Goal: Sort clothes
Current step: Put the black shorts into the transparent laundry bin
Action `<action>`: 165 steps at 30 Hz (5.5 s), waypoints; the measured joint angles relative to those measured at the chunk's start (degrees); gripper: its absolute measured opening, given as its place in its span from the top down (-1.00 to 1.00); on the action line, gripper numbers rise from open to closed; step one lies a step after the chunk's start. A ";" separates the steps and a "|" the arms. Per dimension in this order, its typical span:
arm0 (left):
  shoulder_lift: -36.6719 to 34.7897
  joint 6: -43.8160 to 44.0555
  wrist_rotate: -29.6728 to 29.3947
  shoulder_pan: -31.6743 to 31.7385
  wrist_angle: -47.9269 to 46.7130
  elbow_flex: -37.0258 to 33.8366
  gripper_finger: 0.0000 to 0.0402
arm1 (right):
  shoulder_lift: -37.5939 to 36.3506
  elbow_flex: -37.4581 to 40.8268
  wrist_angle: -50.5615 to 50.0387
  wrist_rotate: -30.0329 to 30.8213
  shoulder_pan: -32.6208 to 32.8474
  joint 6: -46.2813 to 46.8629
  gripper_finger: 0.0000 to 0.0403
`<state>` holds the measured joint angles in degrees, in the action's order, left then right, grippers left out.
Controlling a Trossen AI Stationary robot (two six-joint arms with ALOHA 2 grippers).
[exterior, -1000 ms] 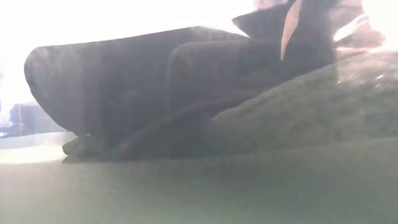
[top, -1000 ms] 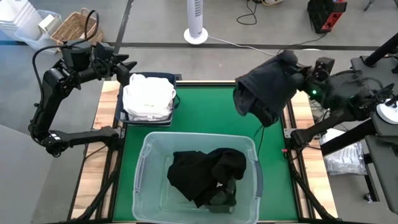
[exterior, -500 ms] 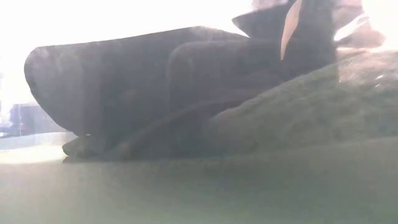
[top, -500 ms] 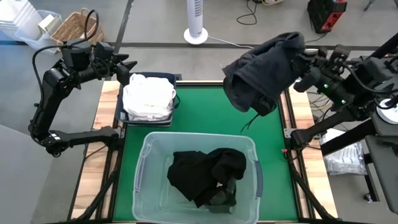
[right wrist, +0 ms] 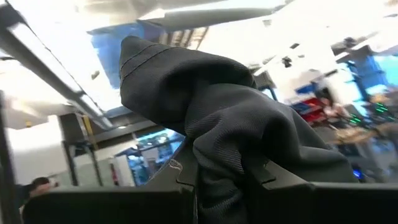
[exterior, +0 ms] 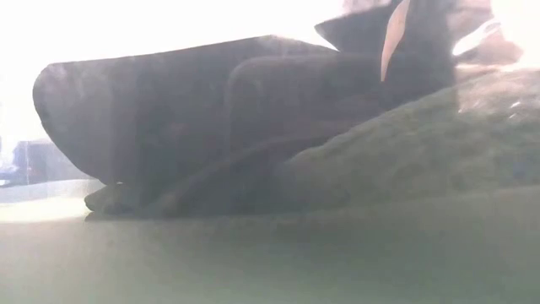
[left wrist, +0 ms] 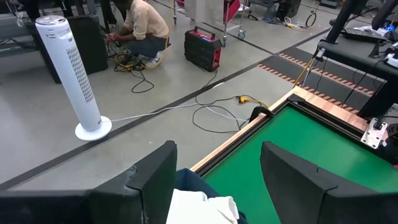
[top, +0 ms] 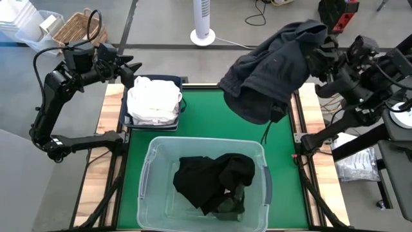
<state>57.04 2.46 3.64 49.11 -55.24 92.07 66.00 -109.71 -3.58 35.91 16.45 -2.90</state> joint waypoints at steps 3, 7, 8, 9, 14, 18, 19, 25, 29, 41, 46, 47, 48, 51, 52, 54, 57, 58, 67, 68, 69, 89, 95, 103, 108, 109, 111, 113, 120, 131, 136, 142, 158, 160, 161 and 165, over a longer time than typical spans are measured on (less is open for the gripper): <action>0.00 0.02 0.00 0.00 0.00 0.00 -0.05 | 3.58 -4.74 0.01 -3.30 0.00 -0.73 0.78; 0.00 0.01 0.00 0.00 0.00 0.00 -0.05 | 8.33 -10.86 -0.08 -7.47 0.02 -0.74 0.78; 0.00 0.00 0.00 0.01 0.00 0.00 -0.05 | 9.55 -12.39 -0.15 -8.37 0.00 -0.74 0.78; 0.00 0.00 0.00 0.00 0.00 0.00 -0.05 | 10.68 -13.78 -0.16 -9.33 0.00 -0.68 0.78; 0.00 0.00 0.00 0.00 0.00 0.00 -0.05 | 16.56 -20.29 -0.49 -14.52 0.00 1.90 0.78; 0.00 0.00 0.02 0.00 0.02 0.00 -0.05 | 21.54 -24.89 -0.65 -18.12 0.02 4.94 0.78; 0.00 0.00 0.00 0.02 0.02 0.00 -0.05 | 22.63 -25.35 -0.24 -19.05 0.00 6.02 0.78; 0.00 1.08 0.06 0.00 1.93 0.00 -0.05 | 25.88 -25.06 1.15 -23.25 -1.64 15.01 0.78; -0.17 1.53 0.06 0.00 3.22 0.00 -0.05 | 28.05 -25.29 1.34 -27.31 -2.93 22.57 0.78; -1.62 1.19 0.03 0.02 3.18 0.00 -0.05 | 34.23 -25.29 5.10 -36.61 -4.09 37.81 0.76; -2.18 1.14 0.04 0.00 3.04 0.00 -0.05 | 36.61 -25.29 8.52 -37.56 -4.11 37.59 0.79; -2.26 1.14 0.03 0.00 2.83 0.00 -0.05 | 37.14 -25.29 8.65 -37.90 -4.11 37.62 0.79; -2.33 1.14 0.02 0.01 2.72 0.00 -0.05 | 37.76 -25.29 8.61 -38.20 -4.11 37.82 0.79; -2.53 1.06 0.04 0.00 2.75 0.00 -0.05 | 39.47 -25.29 8.38 -39.23 -4.33 39.18 0.79; -2.56 0.99 0.04 0.02 2.75 0.00 -0.05 | 39.93 -25.29 8.32 -39.45 -4.39 39.47 0.79; -2.58 0.59 0.02 0.02 2.75 0.00 -0.05 | 40.77 -25.29 8.31 -39.45 -4.55 40.00 0.79; -2.37 -0.11 0.00 0.01 2.77 0.00 -0.05 | 41.70 -25.29 8.70 -39.23 -5.00 40.92 0.79; -2.27 -0.36 0.01 0.01 2.78 0.00 -0.05 | 42.13 -25.29 9.55 -38.91 -5.28 41.28 0.79; -1.90 -2.40 -0.07 0.02 2.82 0.00 -0.05 | 47.14 -25.29 12.88 -42.05 -7.02 44.84 0.79; -1.90 -2.42 -0.04 0.02 2.82 0.00 -0.05 | 47.89 -25.29 12.87 -43.17 -7.04 45.52 0.79; -1.90 -2.78 -0.06 0.02 2.80 0.00 -0.05 | 48.57 -25.29 12.85 -44.34 -7.04 46.19 0.79; -2.43 -8.00 -0.02 0.02 -0.92 0.00 -0.05 | 46.29 -25.26 -46.98 -39.56 -6.64 32.84 0.79; -2.34 -8.00 -0.02 0.00 -1.11 0.00 -0.05 | 46.35 -25.15 -58.01 -38.87 -5.23 20.17 0.79; -1.56 -8.00 -0.02 0.02 -1.53 0.00 -0.05 | 46.47 -24.89 -66.08 -39.25 -4.68 12.10 0.79; -1.01 -8.44 0.00 0.00 -2.07 0.00 -0.05 | 46.51 -24.68 -69.89 -44.75 -4.12 10.72 0.79; -0.92 -8.54 -0.02 0.00 -2.24 0.00 -0.05 | 46.51 -24.50 -70.63 -45.60 -4.04 10.77 0.79; -0.76 -8.72 -0.02 0.02 -2.38 0.00 -0.05 | 46.51 -24.13 -71.95 -47.12 -3.70 10.82 0.79; -0.57 -8.96 -0.02 0.02 -2.47 0.00 -0.05 | 46.53 -23.75 -73.14 -48.45 -3.31 10.93 0.79; -0.26 -9.07 0.00 0.01 -2.80 0.00 -0.05 | 46.58 -19.72 -75.86 -57.42 -0.92 13.81 0.79; -0.28 -9.53 0.00 0.02 -2.78 0.00 -0.05 | 46.60 -7.66 -75.57 -58.40 3.42 14.41 0.79; -0.22 -9.76 0.00 0.02 -2.75 0.00 -0.05 | 46.60 -3.56 -74.91 -57.11 3.44 13.17 0.79; -0.22 -9.77 0.00 0.02 -2.75 0.00 -0.05 | 46.60 0.00 -73.45 -55.02 3.45 10.53 0.79; -0.12 -9.75 0.02 0.02 -2.62 -0.31 -0.05 | 46.47 10.86 -61.78 -53.93 3.43 6.76 0.73; -0.11 -9.73 0.02 0.02 -2.72 -0.84 -0.05 | 46.45 11.99 -60.23 -53.93 3.37 6.26 0.73; -0.11 -9.73 0.02 0.00 -2.75 -1.10 -0.05 | 46.45 12.42 -59.80 -53.94 3.32 5.98 0.73; -0.07 -9.73 0.04 0.00 -2.75 -1.59 -0.05 | 46.45 13.58 -58.87 -53.93 3.30 5.23 0.73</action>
<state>56.96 -7.27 3.68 49.11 -58.00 90.48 112.44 -96.14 -62.45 -18.02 19.75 2.33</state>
